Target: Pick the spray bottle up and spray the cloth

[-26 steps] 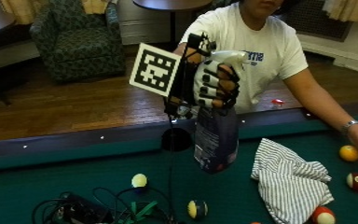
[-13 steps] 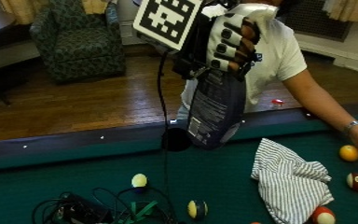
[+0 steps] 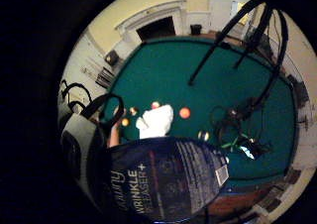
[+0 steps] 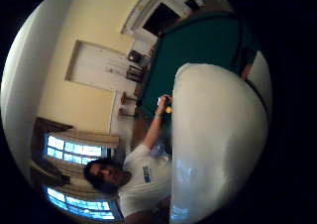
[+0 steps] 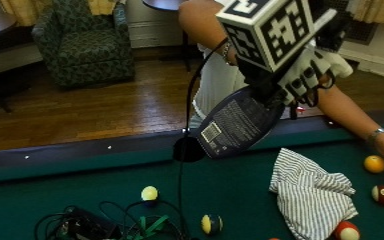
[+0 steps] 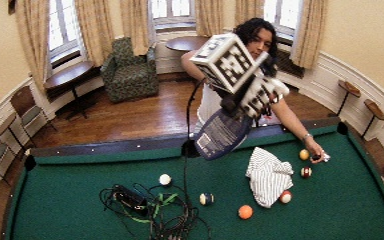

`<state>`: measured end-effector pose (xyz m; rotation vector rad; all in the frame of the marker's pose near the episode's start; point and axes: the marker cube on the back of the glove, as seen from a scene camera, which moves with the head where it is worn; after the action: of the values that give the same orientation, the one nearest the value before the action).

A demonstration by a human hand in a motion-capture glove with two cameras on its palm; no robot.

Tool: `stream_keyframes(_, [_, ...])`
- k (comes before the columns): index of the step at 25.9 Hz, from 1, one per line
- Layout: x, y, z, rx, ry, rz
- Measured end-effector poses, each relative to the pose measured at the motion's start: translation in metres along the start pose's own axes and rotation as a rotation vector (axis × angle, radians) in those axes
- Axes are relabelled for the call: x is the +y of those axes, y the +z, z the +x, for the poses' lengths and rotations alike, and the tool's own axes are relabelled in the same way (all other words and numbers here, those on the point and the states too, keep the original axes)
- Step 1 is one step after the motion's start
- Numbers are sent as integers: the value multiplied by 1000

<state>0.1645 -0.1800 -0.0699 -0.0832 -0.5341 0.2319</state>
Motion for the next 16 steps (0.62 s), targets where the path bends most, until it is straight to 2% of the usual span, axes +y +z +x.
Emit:
stream_keyframes(8, [3, 101, 13, 151, 94, -305])
stream_keyframes(16, [13, 186, 35, 298, 180, -512])
